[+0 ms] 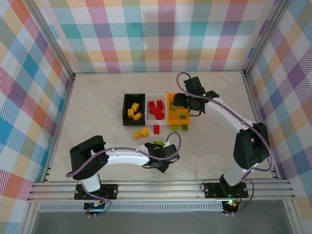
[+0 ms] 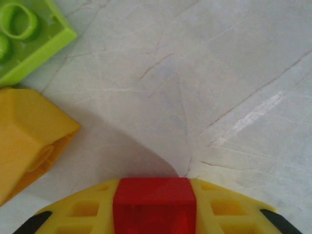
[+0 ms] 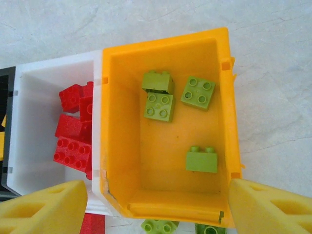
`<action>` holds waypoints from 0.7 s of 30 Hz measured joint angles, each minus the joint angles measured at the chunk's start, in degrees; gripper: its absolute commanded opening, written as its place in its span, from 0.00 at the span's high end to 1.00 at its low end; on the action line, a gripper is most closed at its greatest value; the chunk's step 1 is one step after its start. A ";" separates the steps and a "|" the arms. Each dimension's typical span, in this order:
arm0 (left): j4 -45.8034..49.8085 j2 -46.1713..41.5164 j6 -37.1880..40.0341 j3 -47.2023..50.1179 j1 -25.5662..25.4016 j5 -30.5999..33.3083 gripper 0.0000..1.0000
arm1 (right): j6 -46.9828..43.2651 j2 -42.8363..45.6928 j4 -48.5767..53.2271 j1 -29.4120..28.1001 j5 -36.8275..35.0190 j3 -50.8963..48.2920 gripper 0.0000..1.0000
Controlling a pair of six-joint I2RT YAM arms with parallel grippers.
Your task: Sort the legos into containers by color
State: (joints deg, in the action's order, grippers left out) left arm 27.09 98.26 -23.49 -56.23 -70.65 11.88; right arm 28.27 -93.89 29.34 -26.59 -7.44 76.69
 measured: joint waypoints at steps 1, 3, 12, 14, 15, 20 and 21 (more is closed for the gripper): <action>0.07 -0.48 0.00 0.02 0.02 0.59 0.73 | 0.09 0.44 -0.07 0.00 0.02 -0.26 0.24; 0.59 -2.91 0.11 0.02 1.05 1.92 0.74 | 0.59 1.53 -0.44 0.00 0.39 -1.49 0.24; 0.22 -11.67 3.43 -10.21 21.35 3.63 0.74 | 3.37 5.97 -2.36 0.00 3.48 -10.69 0.25; -0.50 -8.92 4.15 -15.26 25.11 3.54 0.75 | 3.96 6.38 -2.78 0.00 4.02 -12.13 0.25; -0.83 -6.69 4.57 -18.16 26.69 3.23 0.75 | 4.17 6.71 -2.89 0.00 4.33 -12.87 0.25; -1.38 6.14 5.22 -30.23 31.17 1.62 0.75 | 4.52 9.46 -3.76 -0.70 5.55 -16.79 0.25; -1.14 8.85 5.29 -32.54 31.78 1.25 0.74 | 4.52 10.03 -3.98 -1.14 5.84 -17.55 0.25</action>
State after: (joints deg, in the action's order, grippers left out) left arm 25.96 107.11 -18.20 -88.77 -38.87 13.13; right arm 32.80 -83.85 25.36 -27.73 -1.61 59.13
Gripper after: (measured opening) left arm 0.322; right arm 0.754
